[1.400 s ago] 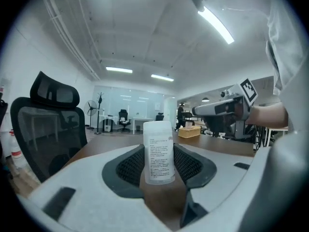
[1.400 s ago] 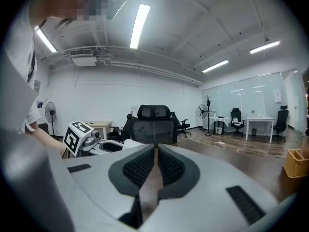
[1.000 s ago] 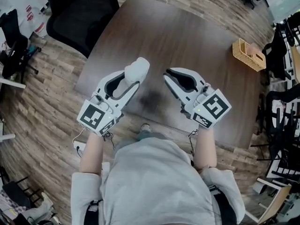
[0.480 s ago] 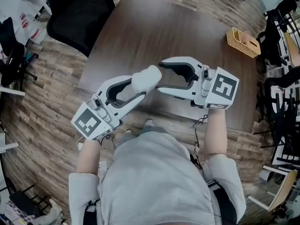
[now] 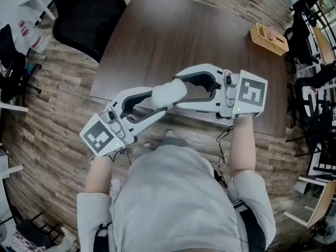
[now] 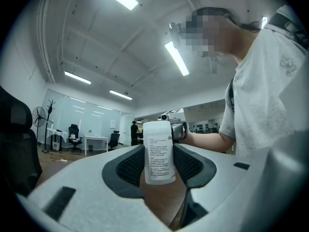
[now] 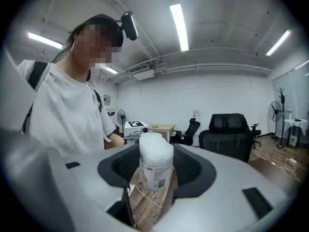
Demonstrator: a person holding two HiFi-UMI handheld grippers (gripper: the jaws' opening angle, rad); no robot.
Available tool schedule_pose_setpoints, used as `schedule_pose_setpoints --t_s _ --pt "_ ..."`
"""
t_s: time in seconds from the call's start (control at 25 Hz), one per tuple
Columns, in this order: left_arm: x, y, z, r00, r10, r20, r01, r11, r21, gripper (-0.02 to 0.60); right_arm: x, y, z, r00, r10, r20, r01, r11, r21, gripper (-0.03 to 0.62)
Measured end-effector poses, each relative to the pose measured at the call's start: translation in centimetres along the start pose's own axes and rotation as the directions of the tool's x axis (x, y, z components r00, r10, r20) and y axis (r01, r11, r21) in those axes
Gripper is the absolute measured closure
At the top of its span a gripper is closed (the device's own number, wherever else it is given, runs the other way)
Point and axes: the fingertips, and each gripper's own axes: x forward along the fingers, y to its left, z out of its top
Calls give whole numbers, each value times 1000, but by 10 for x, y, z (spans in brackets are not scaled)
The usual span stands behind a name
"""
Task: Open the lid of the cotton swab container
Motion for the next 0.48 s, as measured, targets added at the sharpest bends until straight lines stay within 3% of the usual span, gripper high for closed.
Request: schedule_pose_setpoints --t_s 0.28,0.4,0.48 --pt "-4 -9 6 999 -44 8 44 999 24 394 -2 9 6 1000 20 7 -20 999 31 387" --pt "-3 -12 3 999 -36 -36 40 992 118 396 -3 14 14 996 56 66 -62 994 95 393" --pt "-3 -11 2 998 -21 -59 28 991 130 397 -3 13 19 993 58 102 -70 990 123 393"
